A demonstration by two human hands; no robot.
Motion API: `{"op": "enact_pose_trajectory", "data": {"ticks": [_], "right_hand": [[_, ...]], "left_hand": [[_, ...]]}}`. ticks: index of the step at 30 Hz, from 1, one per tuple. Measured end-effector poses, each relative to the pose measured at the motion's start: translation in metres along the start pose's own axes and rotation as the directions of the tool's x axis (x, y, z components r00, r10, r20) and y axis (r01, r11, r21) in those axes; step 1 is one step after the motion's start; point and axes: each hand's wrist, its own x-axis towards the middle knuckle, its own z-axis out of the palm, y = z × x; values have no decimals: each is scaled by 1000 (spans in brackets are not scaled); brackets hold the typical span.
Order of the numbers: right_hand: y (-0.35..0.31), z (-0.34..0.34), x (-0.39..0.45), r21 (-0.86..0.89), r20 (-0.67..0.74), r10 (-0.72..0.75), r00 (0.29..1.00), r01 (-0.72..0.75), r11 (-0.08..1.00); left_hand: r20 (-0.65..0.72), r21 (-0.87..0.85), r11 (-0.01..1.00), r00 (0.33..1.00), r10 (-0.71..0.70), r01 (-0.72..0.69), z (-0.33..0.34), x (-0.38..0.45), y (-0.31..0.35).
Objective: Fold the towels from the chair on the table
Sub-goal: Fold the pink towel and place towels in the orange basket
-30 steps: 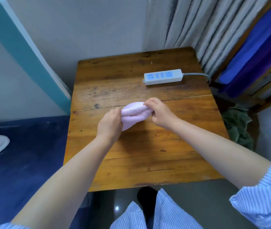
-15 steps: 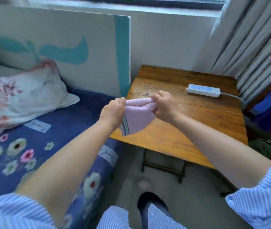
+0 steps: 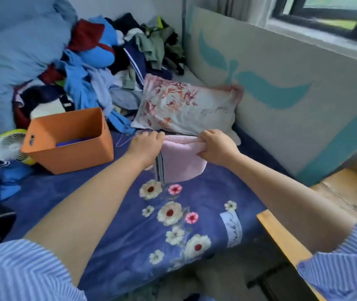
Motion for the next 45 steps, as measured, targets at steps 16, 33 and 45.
{"op": "enact_pose_trajectory", "data": {"ticks": [16, 33, 45], "right_hand": [[-231, 92, 173, 161, 138, -603, 786, 583, 796], [-405, 177, 364, 340, -35, -295, 955, 289, 895], [-383, 304, 497, 544, 223, -62, 973, -71, 836]], "left_hand": [[114, -28, 757, 754, -647, 653, 62, -73, -222], [10, -825, 381, 684, -730, 418, 177, 33, -514], [356, -881, -43, 599, -717, 471, 304, 172, -559]]}}
